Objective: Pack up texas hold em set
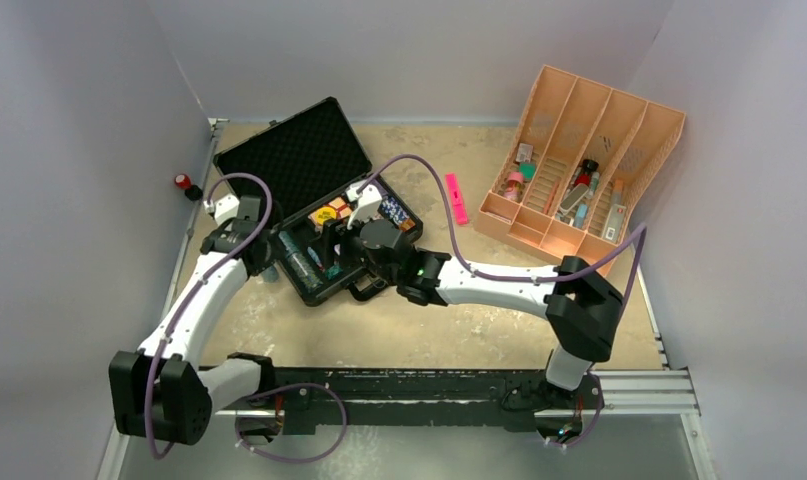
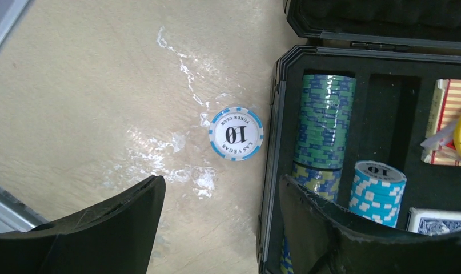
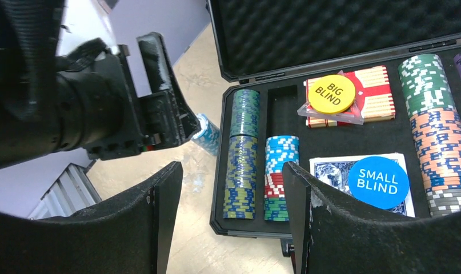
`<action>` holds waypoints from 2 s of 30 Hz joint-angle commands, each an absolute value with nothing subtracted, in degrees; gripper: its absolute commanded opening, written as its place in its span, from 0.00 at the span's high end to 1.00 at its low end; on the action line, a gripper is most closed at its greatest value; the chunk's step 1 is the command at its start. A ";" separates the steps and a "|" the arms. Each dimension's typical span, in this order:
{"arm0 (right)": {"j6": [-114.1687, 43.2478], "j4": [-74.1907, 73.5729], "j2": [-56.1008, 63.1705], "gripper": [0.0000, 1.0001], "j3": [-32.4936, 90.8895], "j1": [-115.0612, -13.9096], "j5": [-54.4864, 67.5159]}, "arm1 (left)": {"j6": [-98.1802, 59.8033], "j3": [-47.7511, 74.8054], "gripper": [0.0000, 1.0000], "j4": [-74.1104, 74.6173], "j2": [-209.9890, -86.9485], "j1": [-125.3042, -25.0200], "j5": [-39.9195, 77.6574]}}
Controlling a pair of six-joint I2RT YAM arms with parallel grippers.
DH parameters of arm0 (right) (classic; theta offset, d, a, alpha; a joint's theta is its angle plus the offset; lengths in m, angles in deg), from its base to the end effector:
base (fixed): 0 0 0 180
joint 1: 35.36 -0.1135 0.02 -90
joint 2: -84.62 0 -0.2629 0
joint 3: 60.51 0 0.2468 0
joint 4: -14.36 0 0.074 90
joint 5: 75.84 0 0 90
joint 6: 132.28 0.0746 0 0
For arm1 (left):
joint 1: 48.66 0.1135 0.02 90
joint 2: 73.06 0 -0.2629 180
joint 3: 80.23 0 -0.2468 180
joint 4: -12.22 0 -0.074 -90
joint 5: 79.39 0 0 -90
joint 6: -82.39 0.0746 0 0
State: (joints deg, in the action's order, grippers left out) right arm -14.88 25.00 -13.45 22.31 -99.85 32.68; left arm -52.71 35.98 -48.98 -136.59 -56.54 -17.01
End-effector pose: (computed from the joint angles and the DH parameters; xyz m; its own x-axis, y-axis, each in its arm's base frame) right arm 0.2106 0.3863 0.2972 -0.3618 0.2550 -0.8967 -0.6228 0.6496 0.4360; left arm 0.2204 0.0044 0.2275 -0.5392 -0.5590 -0.6299 -0.6850 0.7262 -0.0580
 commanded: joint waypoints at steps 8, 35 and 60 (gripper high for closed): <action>-15.40 28.16 -8.35 0.34 20.50 -99.47 33.99 | -55.14 37.56 0.32 -39.04 -144.11 -55.40 -17.48; -14.59 32.19 -1.17 0.34 11.59 -92.28 30.54 | -55.10 37.11 0.69 -37.66 -148.62 -54.55 -21.13; -55.75 45.48 -5.68 0.19 14.24 -88.03 -25.77 | -49.31 21.66 0.76 -38.39 -131.55 -54.55 42.94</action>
State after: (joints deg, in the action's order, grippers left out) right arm -47.55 47.22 -4.57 9.73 -88.26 -17.74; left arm -49.91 20.40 -51.28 -132.72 -55.03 25.24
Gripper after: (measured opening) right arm 0.812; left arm 0.431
